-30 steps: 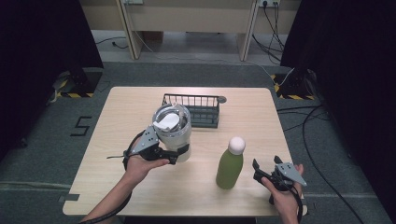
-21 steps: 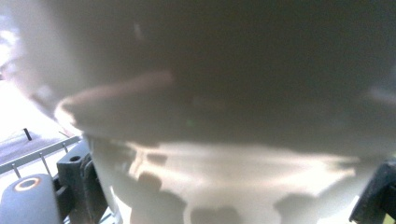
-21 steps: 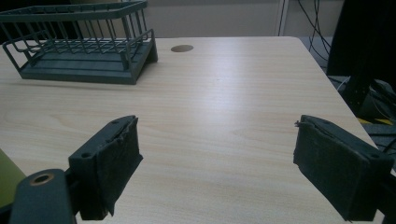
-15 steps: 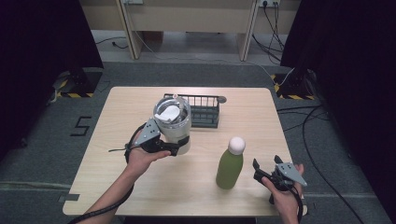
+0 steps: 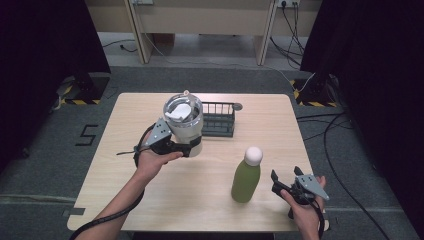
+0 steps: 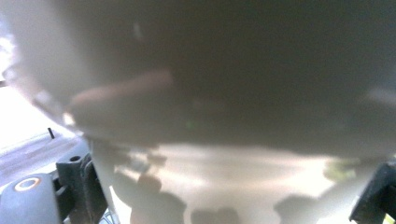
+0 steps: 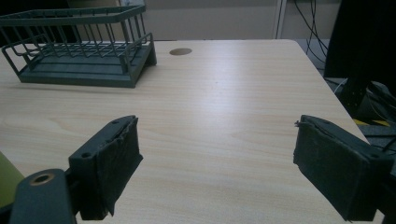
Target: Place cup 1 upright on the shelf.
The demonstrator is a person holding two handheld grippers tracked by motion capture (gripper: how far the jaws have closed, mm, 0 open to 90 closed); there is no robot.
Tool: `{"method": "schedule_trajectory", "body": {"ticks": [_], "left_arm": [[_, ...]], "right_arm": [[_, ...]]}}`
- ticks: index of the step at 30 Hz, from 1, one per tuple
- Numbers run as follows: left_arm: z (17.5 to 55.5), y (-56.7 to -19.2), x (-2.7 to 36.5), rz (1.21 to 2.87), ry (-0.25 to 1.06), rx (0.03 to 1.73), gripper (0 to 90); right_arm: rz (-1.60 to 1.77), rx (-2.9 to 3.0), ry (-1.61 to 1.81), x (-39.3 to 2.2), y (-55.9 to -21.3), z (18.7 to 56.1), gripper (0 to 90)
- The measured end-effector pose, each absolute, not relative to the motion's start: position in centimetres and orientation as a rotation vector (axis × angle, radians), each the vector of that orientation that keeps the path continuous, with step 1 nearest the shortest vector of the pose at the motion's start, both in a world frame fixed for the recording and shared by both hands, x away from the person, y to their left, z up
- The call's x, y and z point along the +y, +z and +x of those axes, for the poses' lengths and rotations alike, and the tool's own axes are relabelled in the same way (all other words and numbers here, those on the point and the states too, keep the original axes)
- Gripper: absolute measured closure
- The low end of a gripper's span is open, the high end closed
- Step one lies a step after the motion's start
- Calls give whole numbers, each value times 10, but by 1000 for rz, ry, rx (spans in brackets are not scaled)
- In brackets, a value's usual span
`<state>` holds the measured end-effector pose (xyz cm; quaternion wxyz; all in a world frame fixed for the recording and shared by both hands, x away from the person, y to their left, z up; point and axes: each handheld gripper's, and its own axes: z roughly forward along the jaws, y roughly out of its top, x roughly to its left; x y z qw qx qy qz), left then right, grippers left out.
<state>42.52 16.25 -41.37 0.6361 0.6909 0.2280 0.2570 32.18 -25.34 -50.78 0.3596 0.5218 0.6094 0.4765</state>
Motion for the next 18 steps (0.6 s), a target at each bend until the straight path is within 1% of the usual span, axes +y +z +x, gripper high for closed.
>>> {"method": "schedule_trajectory", "body": {"ticks": [18], "left_arm": [[444, -402, 163, 1573, 613, 552, 97]], "right_arm": [[1347, 1567, 1231, -252, -507, 322, 144]]}}
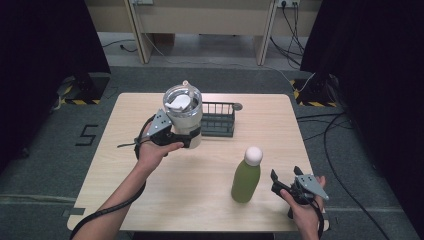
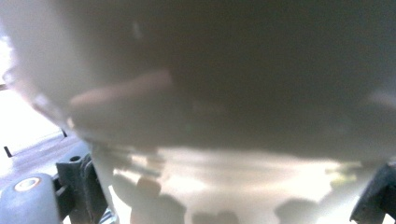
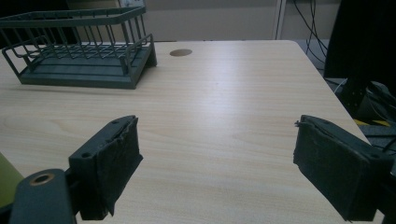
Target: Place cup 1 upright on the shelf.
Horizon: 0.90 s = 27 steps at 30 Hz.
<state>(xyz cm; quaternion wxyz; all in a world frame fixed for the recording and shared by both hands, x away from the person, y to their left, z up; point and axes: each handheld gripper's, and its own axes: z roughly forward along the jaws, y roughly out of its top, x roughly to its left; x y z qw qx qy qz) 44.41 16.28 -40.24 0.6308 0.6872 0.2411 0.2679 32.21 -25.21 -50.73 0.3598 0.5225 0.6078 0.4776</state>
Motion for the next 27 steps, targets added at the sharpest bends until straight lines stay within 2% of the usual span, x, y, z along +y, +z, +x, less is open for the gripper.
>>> {"method": "schedule_trajectory", "body": {"ticks": [27], "left_arm": [[481, -389, 163, 1554, 640, 601, 97]], "right_arm": [[1345, 1564, 1231, -253, -508, 322, 145]]}}
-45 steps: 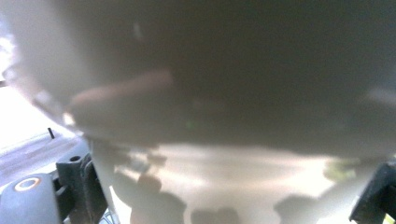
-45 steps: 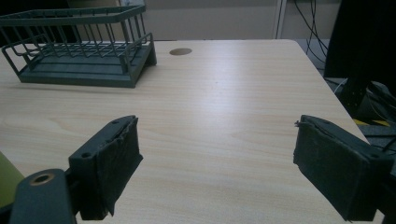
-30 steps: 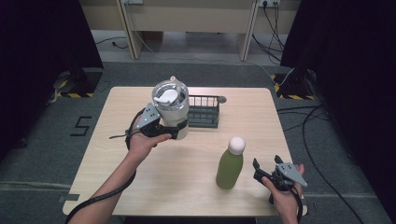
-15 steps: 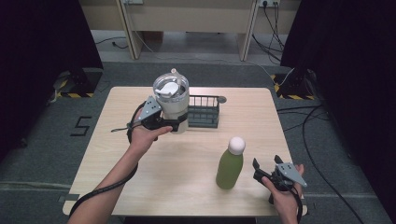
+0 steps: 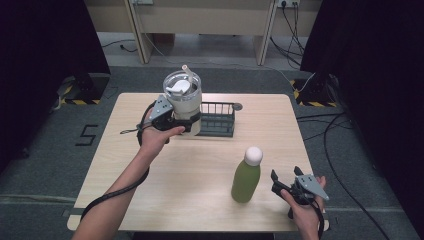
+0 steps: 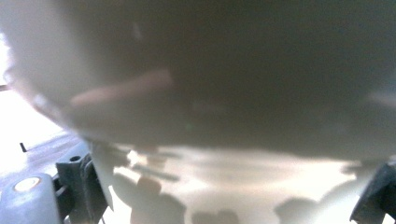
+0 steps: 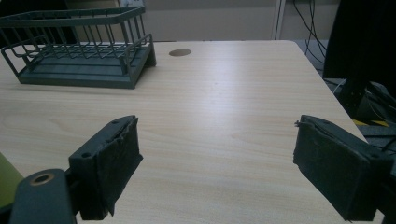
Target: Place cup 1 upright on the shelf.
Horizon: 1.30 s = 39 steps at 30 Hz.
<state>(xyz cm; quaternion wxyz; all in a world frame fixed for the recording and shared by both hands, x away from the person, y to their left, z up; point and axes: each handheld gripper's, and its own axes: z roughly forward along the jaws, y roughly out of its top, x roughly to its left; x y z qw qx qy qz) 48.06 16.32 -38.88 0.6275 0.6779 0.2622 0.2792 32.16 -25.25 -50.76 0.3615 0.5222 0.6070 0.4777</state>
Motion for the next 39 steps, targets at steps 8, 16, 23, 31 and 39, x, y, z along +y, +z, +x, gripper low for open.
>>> {"method": "schedule_trajectory", "body": {"ticks": [8, 16, 23, 31, 39], "left_arm": [[493, -385, 162, 1551, 662, 616, 97], [505, -380, 158, 1545, 667, 630, 96], [513, -377, 155, 1539, 672, 637, 97], [522, -376, 153, 1539, 673, 653, 97], [530, -377, 150, 1546, 689, 662, 97]], "right_arm": [[1346, 1562, 1231, -253, -508, 322, 145], [1350, 1560, 1232, -253, -508, 322, 145], [1353, 1562, 1233, -253, -508, 322, 145], [1351, 1563, 1231, -253, -509, 323, 145], [1349, 1563, 1232, -253, -509, 323, 146]]}}
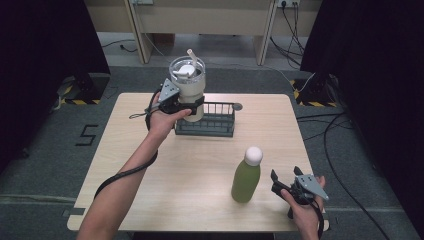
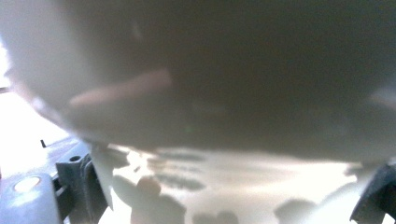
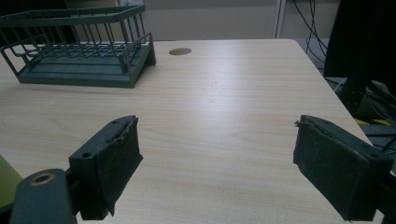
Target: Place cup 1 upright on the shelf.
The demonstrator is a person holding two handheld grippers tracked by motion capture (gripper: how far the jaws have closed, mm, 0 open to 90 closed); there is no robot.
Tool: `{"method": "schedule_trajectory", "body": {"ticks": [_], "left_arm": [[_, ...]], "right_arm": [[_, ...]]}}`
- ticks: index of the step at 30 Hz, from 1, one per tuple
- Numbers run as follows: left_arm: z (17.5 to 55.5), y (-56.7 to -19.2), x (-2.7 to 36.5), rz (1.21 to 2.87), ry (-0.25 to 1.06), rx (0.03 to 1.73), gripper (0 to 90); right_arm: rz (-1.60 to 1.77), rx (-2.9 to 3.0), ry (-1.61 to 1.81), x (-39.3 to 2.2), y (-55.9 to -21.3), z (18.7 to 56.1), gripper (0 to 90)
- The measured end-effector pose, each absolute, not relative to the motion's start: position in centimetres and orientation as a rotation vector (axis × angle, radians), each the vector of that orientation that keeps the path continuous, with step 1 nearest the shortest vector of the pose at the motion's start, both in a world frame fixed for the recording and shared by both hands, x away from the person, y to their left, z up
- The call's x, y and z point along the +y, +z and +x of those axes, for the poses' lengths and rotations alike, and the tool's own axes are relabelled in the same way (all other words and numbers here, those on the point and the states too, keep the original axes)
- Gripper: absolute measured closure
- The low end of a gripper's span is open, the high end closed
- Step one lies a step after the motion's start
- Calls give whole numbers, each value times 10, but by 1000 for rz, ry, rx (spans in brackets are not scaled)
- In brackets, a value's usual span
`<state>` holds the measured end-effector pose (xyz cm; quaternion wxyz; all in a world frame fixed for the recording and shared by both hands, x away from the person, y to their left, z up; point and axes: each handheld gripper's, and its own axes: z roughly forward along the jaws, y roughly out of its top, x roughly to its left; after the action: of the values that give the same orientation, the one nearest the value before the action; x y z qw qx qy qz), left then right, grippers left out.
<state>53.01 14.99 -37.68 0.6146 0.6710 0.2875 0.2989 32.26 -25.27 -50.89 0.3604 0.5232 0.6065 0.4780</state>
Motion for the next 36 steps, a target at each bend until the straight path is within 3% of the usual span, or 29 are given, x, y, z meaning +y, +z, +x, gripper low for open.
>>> {"method": "schedule_trajectory", "body": {"ticks": [36], "left_arm": [[567, -392, 138, 1562, 730, 741, 96]], "right_arm": [[1361, 1567, 1230, -255, -512, 323, 146]]}}
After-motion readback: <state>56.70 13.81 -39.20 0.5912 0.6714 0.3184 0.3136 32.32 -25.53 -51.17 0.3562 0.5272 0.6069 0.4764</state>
